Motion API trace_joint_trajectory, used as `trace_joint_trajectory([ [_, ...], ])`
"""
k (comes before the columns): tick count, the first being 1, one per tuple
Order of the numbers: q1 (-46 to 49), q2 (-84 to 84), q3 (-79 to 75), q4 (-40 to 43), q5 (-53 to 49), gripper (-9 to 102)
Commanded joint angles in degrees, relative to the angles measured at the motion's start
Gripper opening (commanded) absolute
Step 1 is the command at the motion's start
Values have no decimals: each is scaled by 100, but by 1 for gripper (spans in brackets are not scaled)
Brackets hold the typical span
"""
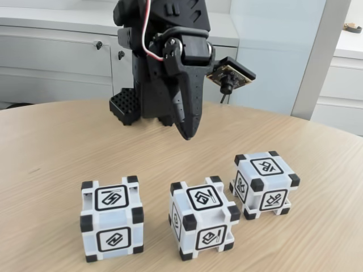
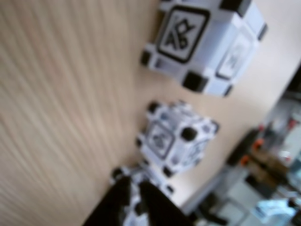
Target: Stack cubes from left to right.
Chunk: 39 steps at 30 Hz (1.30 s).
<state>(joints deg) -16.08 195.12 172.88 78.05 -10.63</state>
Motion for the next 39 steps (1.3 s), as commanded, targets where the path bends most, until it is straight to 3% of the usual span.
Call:
trace_joint_trajectory([
  [1, 44, 0, -88, 0, -26, 0],
  [23, 44, -281, -158, -88, -26, 0],
  [39, 53, -5871, -4122, -413, 1696, 0],
])
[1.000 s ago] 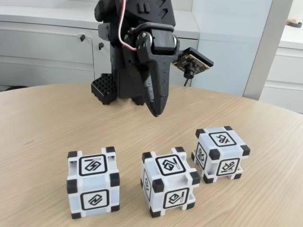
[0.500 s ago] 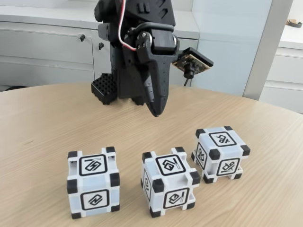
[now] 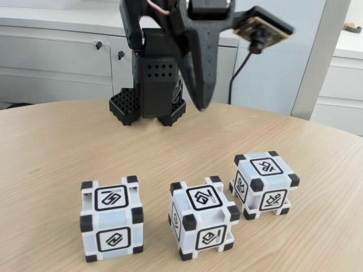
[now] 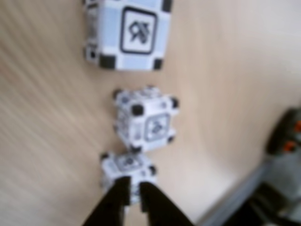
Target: Stack cubes from left to right.
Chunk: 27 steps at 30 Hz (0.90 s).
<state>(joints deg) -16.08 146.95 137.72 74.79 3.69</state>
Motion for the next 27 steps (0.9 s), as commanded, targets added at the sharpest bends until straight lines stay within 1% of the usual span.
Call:
trace_joint_trajectory([
  [1, 53, -1424, -782, -88, 378, 0],
  [6, 53, -2830, -1371, -53, 1037, 0],
  [10, -35, -3182, -1477, -9, 1521, 1],
  [16, -149, -3138, -1477, -79, 1925, 11],
  [19, -606, -3138, -1477, -70, 1951, 20],
  [22, -1125, -3138, -1477, -53, 2180, 26],
  [27, -1819, -3243, -1477, -79, 2470, 32],
])
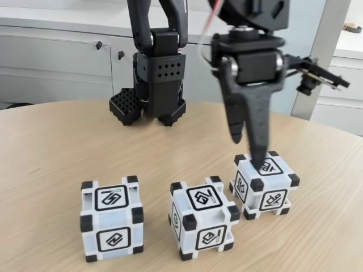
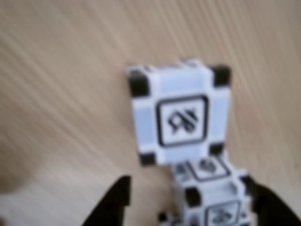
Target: Stack cubes from left to right.
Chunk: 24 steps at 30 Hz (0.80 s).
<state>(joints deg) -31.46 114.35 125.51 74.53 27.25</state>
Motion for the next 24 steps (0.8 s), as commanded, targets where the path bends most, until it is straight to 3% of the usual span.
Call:
trace_joint_trajectory([
  [1, -396, 18, -255, -53, 132, 33],
  [18, -536, -1485, -299, -281, 316, 35],
  [21, -536, -1485, -290, -624, 237, 26],
  [24, -536, -1485, -290, -826, 88, 9],
])
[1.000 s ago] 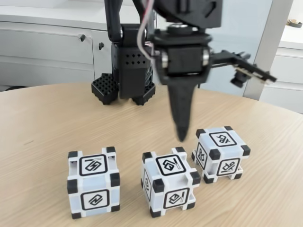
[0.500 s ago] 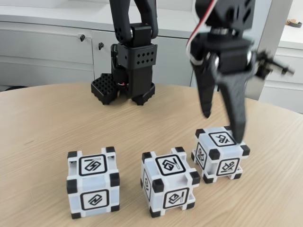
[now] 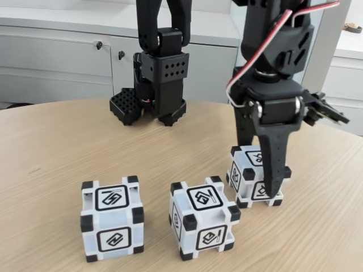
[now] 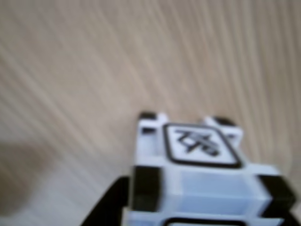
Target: Stack cubes from left to right.
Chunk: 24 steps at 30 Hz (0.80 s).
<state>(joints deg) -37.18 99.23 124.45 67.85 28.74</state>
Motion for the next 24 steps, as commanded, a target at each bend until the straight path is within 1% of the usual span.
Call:
trace_joint_trajectory([
  [1, 35, 26, -185, -185, -88, 3],
  [2, 35, 26, -185, -185, -88, 0],
  [8, 53, 211, -185, -176, -211, 0],
  [11, 132, 800, -185, -105, -290, 0],
  [15, 246, 1846, -176, -88, -765, 0],
  [20, 782, 3146, -105, -79, -1424, 0],
  [24, 1485, 4008, 0, -26, -2074, 0],
])
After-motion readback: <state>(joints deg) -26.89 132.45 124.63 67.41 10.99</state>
